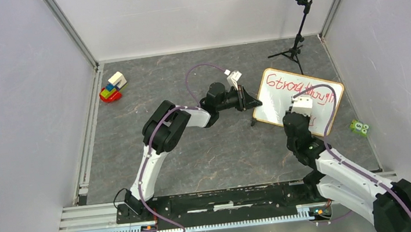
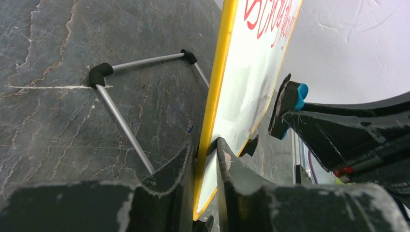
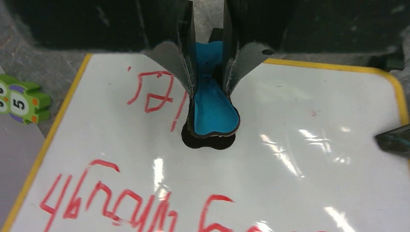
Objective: Erase the whiteboard
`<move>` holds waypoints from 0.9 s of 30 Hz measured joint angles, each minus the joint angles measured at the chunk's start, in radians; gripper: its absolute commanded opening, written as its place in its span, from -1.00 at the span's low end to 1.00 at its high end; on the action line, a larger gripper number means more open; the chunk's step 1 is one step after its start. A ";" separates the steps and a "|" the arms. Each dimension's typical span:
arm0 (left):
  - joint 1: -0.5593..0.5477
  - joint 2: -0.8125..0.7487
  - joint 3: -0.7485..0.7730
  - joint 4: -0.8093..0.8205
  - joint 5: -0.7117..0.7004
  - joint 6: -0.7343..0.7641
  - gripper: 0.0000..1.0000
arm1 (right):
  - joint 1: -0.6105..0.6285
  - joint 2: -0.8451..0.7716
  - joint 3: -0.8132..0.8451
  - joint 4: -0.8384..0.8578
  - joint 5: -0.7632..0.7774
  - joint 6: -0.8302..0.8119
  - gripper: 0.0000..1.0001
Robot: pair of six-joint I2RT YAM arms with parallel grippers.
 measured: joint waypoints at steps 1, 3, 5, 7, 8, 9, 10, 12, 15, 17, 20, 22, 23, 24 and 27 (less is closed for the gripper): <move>0.000 0.000 -0.001 0.001 0.000 0.000 -0.81 | -0.018 -0.002 0.000 -0.019 0.006 0.014 -0.84; 0.002 0.000 -0.007 0.007 0.000 0.000 -0.87 | -0.049 -0.019 -0.003 -0.045 0.018 0.038 -0.84; 0.005 -0.002 -0.018 0.010 -0.002 0.000 -0.89 | -0.073 -0.047 -0.012 -0.058 0.025 0.055 -0.84; 0.008 -0.007 -0.033 0.023 -0.003 0.000 -0.91 | -0.092 -0.073 -0.022 -0.063 0.029 0.072 -0.84; 0.010 -0.010 -0.040 0.026 -0.004 0.000 -0.93 | -0.101 -0.082 -0.026 -0.065 0.032 0.079 -0.84; 0.012 -0.013 -0.047 0.030 -0.004 0.000 -0.93 | -0.109 -0.089 -0.029 -0.067 0.034 0.084 -0.84; 0.015 -0.017 -0.053 0.031 -0.003 0.000 -0.94 | -0.116 -0.092 -0.032 -0.068 0.035 0.089 -0.84; 0.024 -0.026 -0.065 0.032 -0.003 0.000 -0.95 | -0.135 -0.093 -0.037 -0.069 0.033 0.091 -0.84; 0.039 -0.043 -0.087 0.035 -0.001 0.000 -0.95 | -0.158 -0.089 -0.037 -0.066 0.022 0.087 -0.84; 0.050 -0.057 -0.103 0.029 -0.001 0.001 -0.95 | -0.167 -0.085 -0.037 -0.058 0.018 0.081 -0.84; 0.060 -0.082 -0.123 0.011 -0.006 0.011 -0.95 | -0.178 -0.074 -0.037 -0.047 0.018 0.068 -0.85; 0.062 -0.092 -0.127 -0.003 -0.010 0.024 -0.95 | -0.183 -0.064 -0.037 -0.035 0.017 0.057 -0.86; 0.063 -0.096 -0.127 -0.011 -0.012 0.028 -0.95 | -0.185 -0.058 -0.037 -0.029 0.014 0.050 -0.86; 0.063 -0.098 -0.127 -0.018 -0.013 0.031 -0.95 | -0.187 -0.047 -0.037 -0.019 0.006 0.040 -0.86; 0.063 -0.102 -0.130 -0.026 -0.018 0.042 -0.95 | -0.187 -0.007 -0.037 0.004 -0.023 0.028 -0.85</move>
